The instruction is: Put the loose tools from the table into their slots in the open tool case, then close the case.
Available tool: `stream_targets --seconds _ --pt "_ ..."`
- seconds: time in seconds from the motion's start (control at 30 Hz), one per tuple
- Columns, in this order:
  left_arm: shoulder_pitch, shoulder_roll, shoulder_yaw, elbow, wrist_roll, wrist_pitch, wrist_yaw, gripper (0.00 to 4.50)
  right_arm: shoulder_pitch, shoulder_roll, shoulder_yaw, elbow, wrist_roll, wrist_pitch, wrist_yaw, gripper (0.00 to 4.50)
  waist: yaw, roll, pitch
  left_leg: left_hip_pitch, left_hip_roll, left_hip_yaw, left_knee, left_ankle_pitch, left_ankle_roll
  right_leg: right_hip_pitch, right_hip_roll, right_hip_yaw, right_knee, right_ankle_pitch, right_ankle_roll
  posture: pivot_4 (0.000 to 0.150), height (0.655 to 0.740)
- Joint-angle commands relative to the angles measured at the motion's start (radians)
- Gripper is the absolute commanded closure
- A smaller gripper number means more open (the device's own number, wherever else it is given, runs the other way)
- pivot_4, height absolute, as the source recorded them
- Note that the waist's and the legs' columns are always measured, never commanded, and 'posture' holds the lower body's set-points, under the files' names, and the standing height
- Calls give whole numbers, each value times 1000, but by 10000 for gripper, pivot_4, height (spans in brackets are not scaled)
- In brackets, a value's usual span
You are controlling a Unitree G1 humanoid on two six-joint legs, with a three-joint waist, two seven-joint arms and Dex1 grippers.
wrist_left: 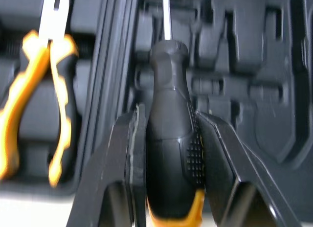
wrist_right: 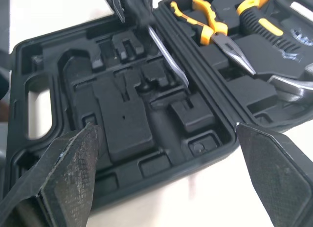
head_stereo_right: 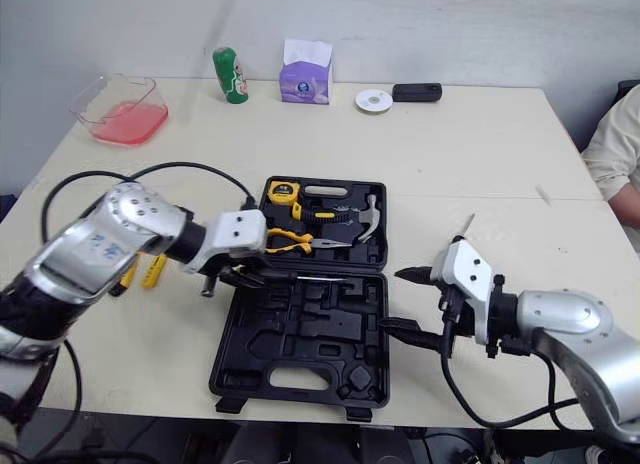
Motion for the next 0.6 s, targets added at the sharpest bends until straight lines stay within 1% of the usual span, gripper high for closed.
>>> stream_targets --seconds 0.03,0.2,0.33,0.53,0.6 --pt "-41 -36 -14 38 55 -23 -21 34021 23 8 -51 -54 26 4 -36 0 3 0 0 0 0 0 0 0 0 0 0 0 0 0 0 1500 7244" --pt "-49 -63 -34 62 104 -61 -68 34021 63 0 -71 -62 26 -3 -49 0 12 0 0 0 0 0 1 0 0 0 0 0 1 0 0 1500 7244" --pt "-45 -84 -36 87 147 -96 -75 34021 64 0 -81 -67 39 3 -60 0 15 0 0 0 0 0 2 0 0 0 0 0 2 0 0 1500 7244" --pt "-30 -130 -10 119 171 -144 -68 34021 71 -2 -82 -72 49 2 -69 0 15 0 0 0 0 0 2 0 0 0 0 0 3 0 0 1500 7244" --pt "-26 -133 -1 130 174 -162 -74 23452 72 -3 -81 -72 50 1 -71 0 16 0 0 0 0 0 3 0 0 0 0 0 4 0 0 1500 7244"
